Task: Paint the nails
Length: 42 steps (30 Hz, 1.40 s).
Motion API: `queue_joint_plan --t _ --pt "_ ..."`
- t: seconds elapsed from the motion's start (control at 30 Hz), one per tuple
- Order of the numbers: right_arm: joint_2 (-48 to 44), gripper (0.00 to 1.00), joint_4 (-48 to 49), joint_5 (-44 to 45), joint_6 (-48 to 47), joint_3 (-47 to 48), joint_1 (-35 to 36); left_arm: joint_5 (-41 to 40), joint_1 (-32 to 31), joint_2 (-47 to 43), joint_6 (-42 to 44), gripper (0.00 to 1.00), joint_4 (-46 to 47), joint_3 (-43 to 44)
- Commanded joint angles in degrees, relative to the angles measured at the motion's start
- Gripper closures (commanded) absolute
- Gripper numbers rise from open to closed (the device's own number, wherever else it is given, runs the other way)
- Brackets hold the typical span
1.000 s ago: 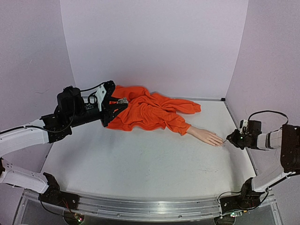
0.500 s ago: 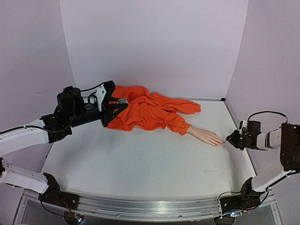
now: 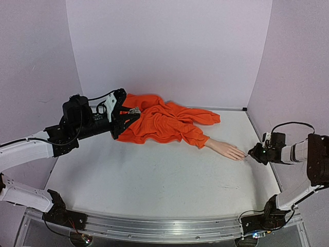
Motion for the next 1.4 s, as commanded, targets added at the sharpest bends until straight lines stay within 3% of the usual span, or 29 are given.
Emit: queue_joint_plan --t 0.0,1.37 --pt "0.8 1.0 0.3 0.1 0.0 2.2 0.4 0.8 0.3 -0.7 -0.7 1.0 3.4 1.2" --pt "0.6 1.0 -3.3 3.9 0.1 3.1 0.6 0.8 0.3 -0.8 -0.7 1.0 3.4 1.2"
